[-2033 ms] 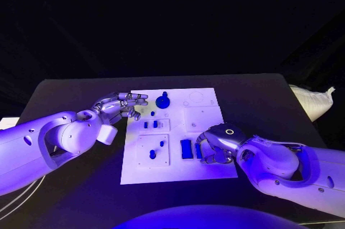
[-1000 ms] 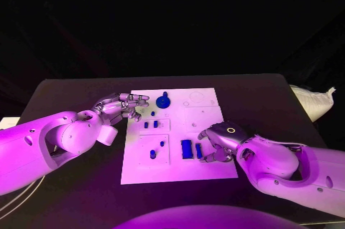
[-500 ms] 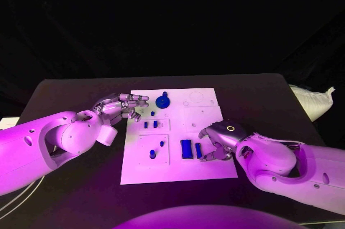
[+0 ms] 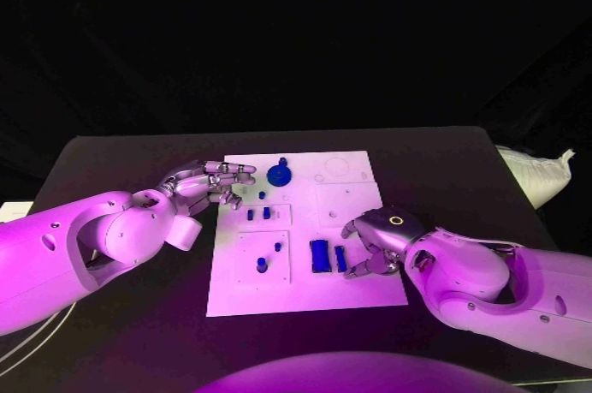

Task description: Assemble the parts on the task board

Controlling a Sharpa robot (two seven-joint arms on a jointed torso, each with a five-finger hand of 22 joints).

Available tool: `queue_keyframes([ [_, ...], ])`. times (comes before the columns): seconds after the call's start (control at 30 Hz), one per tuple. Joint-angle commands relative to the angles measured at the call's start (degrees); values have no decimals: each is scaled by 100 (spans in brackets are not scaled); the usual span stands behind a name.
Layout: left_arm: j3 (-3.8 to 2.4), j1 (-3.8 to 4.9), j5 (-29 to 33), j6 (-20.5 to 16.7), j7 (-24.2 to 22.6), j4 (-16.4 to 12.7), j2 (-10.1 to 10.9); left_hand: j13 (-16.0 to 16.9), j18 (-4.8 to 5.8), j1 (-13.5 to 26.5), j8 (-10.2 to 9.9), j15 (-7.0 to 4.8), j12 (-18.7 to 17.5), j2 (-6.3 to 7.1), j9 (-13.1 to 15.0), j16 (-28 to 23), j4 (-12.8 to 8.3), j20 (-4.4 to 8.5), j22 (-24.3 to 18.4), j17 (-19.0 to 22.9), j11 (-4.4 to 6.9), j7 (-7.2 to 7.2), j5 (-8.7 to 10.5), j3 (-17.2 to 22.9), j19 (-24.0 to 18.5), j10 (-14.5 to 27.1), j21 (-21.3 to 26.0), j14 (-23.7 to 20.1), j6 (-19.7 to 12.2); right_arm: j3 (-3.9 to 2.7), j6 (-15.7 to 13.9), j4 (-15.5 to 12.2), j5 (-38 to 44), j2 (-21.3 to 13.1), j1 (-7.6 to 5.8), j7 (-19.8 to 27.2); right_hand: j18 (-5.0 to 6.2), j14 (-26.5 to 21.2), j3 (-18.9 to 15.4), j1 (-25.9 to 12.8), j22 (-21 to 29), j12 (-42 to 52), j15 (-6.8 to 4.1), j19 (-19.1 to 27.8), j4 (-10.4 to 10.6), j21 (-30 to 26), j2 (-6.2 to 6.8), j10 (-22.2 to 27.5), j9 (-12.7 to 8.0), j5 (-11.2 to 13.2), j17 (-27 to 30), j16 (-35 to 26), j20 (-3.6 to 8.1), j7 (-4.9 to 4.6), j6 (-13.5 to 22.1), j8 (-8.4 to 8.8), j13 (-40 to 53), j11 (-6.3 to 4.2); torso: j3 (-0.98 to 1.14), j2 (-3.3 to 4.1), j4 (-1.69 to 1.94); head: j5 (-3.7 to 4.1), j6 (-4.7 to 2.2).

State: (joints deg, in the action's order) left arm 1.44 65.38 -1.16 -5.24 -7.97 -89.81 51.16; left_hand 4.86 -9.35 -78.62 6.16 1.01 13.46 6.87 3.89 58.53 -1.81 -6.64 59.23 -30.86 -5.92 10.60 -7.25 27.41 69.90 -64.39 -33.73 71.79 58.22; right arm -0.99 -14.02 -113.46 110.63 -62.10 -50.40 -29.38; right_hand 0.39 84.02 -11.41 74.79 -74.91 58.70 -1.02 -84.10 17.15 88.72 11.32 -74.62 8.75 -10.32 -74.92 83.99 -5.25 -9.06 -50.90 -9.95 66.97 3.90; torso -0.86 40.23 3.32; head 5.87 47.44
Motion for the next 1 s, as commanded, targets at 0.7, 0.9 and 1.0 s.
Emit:
queue_keyframes([
  [0.7,-3,-3,-28,88,-5,4,-11,-10,-81,18,-1,5,14,-45,-7,-7,4,-9,-5,4,-22,14,3,-44,-36,54,29,-44,-62,-40,-950,-37,-769,-206,-6,358,8,416,-30,-164,-1384,134,29,-486,-4,-19,17,-40,-32,333,-724,-43,-13,66,-86,-145,29,-36,2,-1,2,31,-26],
  [0.9,-2,-5,-28,91,-1,7,-12,-10,-81,18,-1,5,14,-45,-7,-7,4,-9,-5,4,-22,14,3,-44,-36,54,29,-44,-62,-46,-920,18,-835,-196,-10,315,7,417,12,-210,-1387,154,19,-488,-7,-17,-41,-49,-37,264,-727,-42,-6,81,-126,-187,32,-49,-3,3,11,39,-17],
  [1.0,-2,-5,-28,92,-2,6,-12,-10,-81,18,-1,5,14,-45,-7,-7,4,-9,-5,4,-22,14,3,-44,-36,54,29,-44,-62,-47,-854,63,-799,-168,-11,286,8,417,34,-197,-1384,150,15,-486,-11,-20,-62,-46,-40,255,-723,-45,-2,86,-137,-200,24,-53,-5,2,8,39,-15],
])
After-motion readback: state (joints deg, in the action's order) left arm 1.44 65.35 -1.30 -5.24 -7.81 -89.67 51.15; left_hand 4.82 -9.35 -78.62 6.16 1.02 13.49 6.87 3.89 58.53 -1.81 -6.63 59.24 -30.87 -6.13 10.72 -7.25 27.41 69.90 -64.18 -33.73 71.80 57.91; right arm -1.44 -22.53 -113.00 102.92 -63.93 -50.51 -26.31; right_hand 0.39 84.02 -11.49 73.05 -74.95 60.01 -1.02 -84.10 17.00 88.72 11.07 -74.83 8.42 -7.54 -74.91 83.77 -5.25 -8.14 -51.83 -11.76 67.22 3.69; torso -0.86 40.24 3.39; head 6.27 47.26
